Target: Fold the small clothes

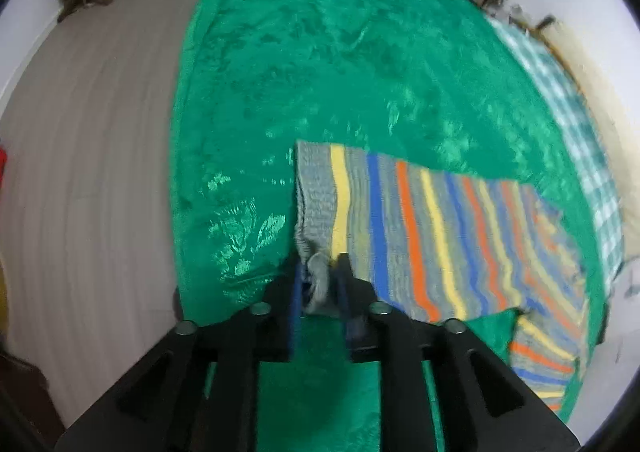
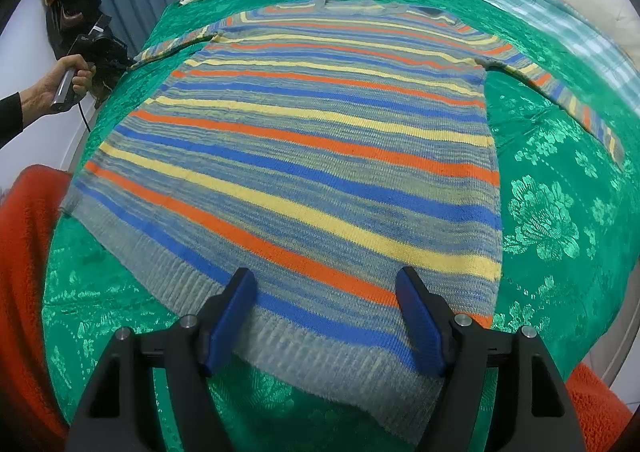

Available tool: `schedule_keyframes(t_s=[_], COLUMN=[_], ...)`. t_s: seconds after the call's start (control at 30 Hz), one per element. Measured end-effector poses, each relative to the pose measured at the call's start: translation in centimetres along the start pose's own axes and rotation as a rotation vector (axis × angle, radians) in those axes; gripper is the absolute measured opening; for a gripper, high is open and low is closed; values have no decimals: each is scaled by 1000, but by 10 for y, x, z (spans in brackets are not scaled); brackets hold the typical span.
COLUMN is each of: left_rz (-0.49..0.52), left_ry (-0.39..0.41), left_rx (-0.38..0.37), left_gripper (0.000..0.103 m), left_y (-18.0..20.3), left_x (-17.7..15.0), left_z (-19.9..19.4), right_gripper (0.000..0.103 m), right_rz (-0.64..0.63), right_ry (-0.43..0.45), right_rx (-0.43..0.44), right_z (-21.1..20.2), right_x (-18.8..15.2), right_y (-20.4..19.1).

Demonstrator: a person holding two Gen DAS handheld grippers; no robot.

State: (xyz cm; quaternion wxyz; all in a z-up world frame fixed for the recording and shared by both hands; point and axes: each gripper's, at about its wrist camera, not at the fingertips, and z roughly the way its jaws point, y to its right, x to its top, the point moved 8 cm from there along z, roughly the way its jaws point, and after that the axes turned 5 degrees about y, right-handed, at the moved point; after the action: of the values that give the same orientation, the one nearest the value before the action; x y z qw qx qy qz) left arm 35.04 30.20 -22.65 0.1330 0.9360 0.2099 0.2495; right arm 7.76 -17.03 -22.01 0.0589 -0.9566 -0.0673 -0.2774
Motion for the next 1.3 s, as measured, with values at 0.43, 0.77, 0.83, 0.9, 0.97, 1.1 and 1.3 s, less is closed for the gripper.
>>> schedule_keyframes(t_s=[0.43,0.77,0.83,0.9,0.97,1.1,1.3], left_rz=[-50,3,22,83,104,105,118], left_ry=[63,122,89,42,33,60,89], left_rx=[144,68,57,154,224,374,349], left_gripper=[0,77,76,45,37,34,47], left_y=[-15,-3,6,4,-5,-31,-38], left_x=[32,4,-6,-20,-27,-28,-49], left_z=[24,-19,-9,10,19,5,-42], right_gripper=[76,77,77,77,77,78,78], right_rz=[-17,-13,-14,-15,-15,-20,-17], right_ry=[-4,4,4,4,5,7,11], right_rx=[-22,-14,-15,-16,-17,-22,-20], right_z=[4,3,3,3,3,3,1], right_x=[0,0,0,0,-1,-1,-2], right_y=[-3,-2,-3,-3,-3,-3,-2])
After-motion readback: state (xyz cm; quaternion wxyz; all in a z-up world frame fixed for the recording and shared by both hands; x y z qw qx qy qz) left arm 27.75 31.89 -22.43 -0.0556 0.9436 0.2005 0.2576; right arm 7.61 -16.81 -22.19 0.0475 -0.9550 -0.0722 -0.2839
